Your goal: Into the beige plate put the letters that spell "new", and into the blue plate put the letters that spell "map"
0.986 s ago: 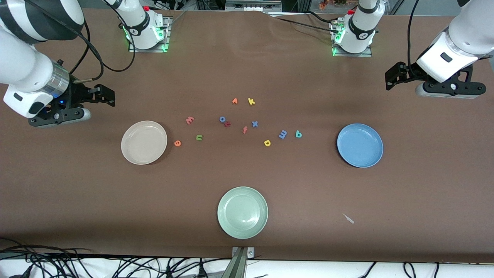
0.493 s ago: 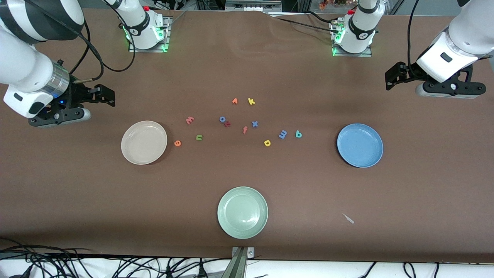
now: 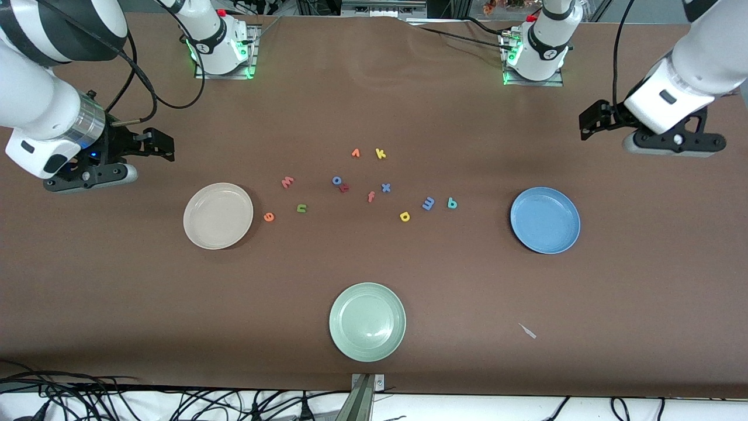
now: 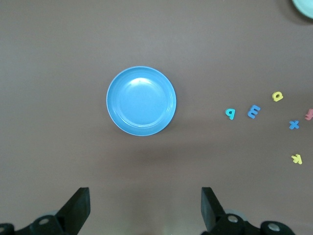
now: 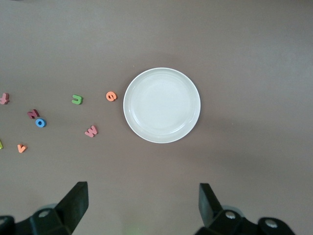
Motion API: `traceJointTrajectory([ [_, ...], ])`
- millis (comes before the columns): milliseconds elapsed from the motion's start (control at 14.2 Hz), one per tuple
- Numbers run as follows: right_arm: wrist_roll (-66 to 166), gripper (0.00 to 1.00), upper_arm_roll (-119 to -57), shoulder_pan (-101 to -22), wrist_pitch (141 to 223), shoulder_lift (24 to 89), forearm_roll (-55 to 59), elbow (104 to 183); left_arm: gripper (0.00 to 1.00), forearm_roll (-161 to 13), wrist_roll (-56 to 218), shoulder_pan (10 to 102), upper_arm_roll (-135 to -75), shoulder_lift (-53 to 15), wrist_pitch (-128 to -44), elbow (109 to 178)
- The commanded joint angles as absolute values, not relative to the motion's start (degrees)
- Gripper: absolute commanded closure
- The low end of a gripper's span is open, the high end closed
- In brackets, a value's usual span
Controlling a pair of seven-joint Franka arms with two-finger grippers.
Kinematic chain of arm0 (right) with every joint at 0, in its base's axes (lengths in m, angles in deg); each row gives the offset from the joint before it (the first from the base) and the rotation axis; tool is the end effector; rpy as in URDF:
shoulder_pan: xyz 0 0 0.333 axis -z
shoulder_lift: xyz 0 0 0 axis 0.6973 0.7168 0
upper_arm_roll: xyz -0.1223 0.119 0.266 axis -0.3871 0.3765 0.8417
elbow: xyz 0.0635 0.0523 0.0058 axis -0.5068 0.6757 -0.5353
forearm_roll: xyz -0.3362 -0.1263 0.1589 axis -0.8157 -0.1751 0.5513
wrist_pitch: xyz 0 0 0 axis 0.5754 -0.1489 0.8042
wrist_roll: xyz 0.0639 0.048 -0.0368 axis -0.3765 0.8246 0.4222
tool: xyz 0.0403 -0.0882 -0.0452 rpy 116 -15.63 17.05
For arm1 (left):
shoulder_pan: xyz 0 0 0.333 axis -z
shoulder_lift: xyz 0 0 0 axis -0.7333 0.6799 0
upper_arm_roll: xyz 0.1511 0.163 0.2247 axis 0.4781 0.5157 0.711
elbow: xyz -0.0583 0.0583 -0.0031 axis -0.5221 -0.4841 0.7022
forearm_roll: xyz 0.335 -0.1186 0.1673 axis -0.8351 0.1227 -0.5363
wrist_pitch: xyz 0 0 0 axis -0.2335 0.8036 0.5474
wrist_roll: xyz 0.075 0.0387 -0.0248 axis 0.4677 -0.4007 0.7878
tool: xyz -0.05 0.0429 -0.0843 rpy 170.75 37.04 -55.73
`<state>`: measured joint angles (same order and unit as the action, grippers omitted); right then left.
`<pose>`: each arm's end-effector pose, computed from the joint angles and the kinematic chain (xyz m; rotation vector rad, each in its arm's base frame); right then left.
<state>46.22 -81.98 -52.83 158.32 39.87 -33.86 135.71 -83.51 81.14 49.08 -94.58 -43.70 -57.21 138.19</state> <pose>0.5803 0.0944 0.5447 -3.1161 -0.2860 0.1879 0.5437 -0.0905 0.5790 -3.1143 0.0870 0.1979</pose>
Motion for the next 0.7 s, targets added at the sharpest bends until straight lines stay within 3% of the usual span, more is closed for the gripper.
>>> traceJointTrajectory([
  [0,42.8,0.0,-81.0,-52.9,159.1,38.6,-33.2,137.3,0.0,-82.5,80.2,51.2,-94.7,-40.7,-56.1,136.0],
  [282,36.8,0.0,-76.2,-53.2,162.1,40.2,-33.2,137.4,0.0,-81.9,81.0,55.9,-95.0,-29.8,-57.0,135.1],
  [634,28.1,0.0,-68.2,-53.3,173.0,41.0,-33.2,145.9,0.0,-80.5,82.8,62.4,-95.1,-19.3,-74.0,136.6],
])
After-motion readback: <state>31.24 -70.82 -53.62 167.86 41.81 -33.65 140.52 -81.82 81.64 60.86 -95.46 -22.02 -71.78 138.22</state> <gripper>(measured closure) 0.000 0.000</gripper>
